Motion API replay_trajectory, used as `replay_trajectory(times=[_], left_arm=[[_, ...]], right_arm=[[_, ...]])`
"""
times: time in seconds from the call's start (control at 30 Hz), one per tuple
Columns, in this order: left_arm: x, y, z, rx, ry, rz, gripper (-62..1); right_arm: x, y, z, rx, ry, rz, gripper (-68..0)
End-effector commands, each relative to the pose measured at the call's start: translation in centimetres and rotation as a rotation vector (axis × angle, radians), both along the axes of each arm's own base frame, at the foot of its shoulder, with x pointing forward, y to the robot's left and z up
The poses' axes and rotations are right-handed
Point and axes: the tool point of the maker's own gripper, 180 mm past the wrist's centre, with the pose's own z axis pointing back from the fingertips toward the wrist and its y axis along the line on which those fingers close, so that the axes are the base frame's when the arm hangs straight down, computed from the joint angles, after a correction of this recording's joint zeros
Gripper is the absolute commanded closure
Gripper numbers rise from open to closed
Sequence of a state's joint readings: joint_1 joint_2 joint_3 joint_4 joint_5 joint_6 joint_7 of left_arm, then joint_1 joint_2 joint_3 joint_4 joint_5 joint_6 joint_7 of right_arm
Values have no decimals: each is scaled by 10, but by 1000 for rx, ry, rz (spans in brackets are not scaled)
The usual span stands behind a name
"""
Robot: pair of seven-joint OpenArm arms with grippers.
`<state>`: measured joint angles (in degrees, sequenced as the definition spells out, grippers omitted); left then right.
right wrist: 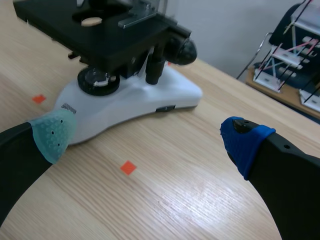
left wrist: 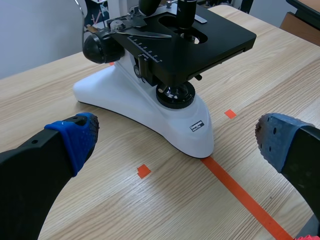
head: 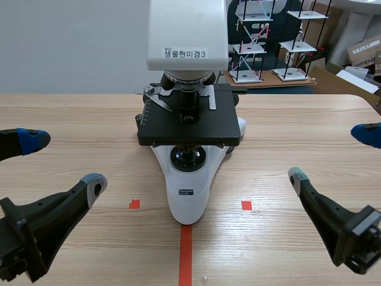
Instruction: Point at the fine focus knob
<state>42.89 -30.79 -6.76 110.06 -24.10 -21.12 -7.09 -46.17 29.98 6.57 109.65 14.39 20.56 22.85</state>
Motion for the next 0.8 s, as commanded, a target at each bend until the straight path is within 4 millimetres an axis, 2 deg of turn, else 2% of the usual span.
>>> replay_trajectory(times=[0.0, 0.17, 0.77], left_arm=[[1, 0, 5, -17, -14, 4, -623], [1, 1, 5, -12, -16, 5, -623], [1, 1, 5, -12, -16, 5, -623]], right_arm=[[5, 2, 15, 43, -47, 9, -634], [13, 2, 21, 32, -82, 7, -634], [14, 2, 22, 27, -87, 9, -634]])
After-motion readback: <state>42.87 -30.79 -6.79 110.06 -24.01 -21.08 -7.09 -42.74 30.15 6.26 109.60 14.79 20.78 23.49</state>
